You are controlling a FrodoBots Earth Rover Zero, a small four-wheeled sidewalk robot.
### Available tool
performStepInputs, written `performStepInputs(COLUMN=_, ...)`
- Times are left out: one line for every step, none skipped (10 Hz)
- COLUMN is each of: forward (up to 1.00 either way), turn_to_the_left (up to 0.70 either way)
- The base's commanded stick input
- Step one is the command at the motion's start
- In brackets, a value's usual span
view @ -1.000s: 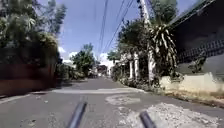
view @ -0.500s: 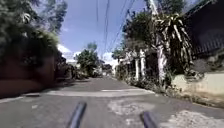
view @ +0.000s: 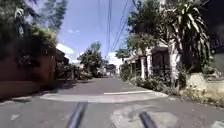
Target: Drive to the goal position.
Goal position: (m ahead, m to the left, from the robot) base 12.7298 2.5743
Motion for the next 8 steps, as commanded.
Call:
performStepInputs(forward=1.0, turn_to_the_left=0.0)
performStepInputs(forward=1.0, turn_to_the_left=0.0)
performStepInputs(forward=1.0, turn_to_the_left=0.0)
performStepInputs(forward=1.0, turn_to_the_left=0.0)
performStepInputs(forward=1.0, turn_to_the_left=0.0)
performStepInputs(forward=1.0, turn_to_the_left=0.0)
performStepInputs(forward=1.0, turn_to_the_left=-0.16)
performStepInputs(forward=1.0, turn_to_the_left=-0.4)
